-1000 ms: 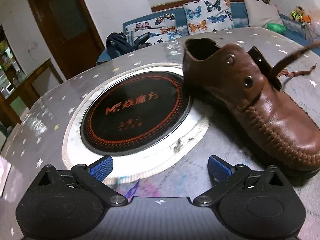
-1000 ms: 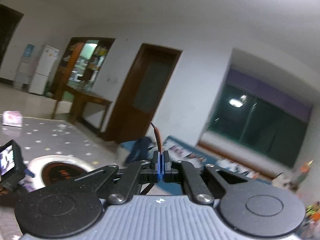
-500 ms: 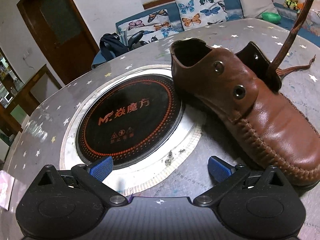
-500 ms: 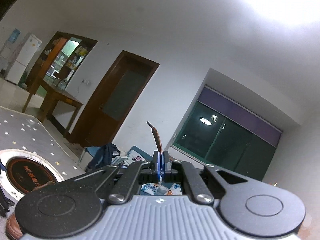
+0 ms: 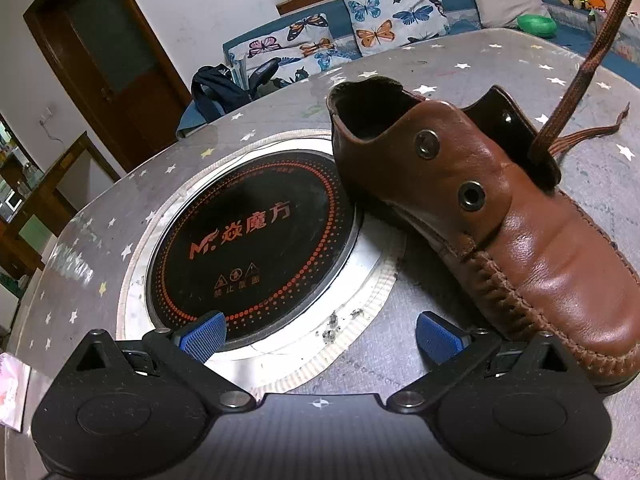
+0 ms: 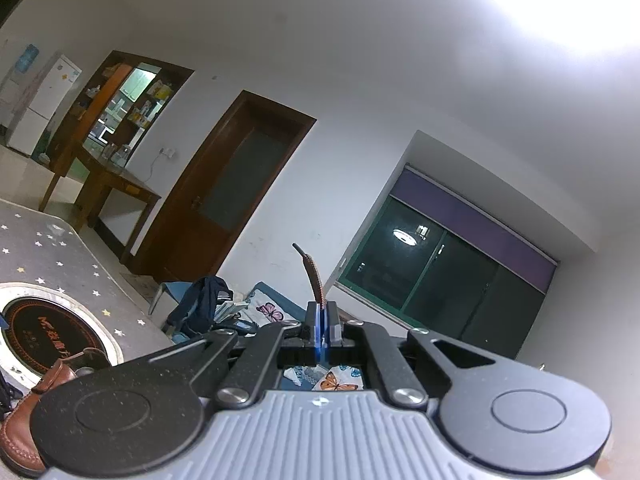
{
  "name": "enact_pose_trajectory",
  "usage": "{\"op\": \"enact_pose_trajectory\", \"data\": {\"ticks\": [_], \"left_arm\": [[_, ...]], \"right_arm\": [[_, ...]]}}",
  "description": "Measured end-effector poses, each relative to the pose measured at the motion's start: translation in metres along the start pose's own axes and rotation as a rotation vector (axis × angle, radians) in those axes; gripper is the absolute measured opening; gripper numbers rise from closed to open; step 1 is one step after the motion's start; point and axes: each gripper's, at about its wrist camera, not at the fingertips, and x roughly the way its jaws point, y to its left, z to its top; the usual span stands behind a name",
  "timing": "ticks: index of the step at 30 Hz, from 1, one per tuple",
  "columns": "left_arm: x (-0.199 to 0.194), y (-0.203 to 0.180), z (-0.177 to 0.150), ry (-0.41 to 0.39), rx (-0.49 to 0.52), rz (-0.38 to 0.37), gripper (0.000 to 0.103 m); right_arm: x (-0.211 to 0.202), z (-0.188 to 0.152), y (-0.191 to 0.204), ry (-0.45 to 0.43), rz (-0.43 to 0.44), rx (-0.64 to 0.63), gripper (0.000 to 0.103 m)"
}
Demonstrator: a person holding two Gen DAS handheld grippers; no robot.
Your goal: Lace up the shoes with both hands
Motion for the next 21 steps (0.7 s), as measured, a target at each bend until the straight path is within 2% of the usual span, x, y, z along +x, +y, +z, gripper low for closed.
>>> {"op": "enact_pose_trajectory", "data": {"ticks": [9,14,17,21], "left_arm": [[-0.002,0.001,0.003,-0.008,0.004,0.008,0.103],[-0.011,0.017,0.007,-0.035,-0.046,-0.006,0.103],[-0.020,0.027,0.009,-0.052,-0.088,-0.045,0.101],[-0.032,0.036,0.015,-0.070,-0.148,-0.130,0.089]], "right_arm": [[0.004,-0.011,-0.007,0.032,0.001,0.006,0.001],[0.008,-0.021,-0.008,0.057,0.007,-0.001,0.001],[0.013,-0.028,-0.008,0.079,0.016,0.003,0.001],[0.019,-0.041,-0.006,0.109,0.040,0.018,0.001]]}}
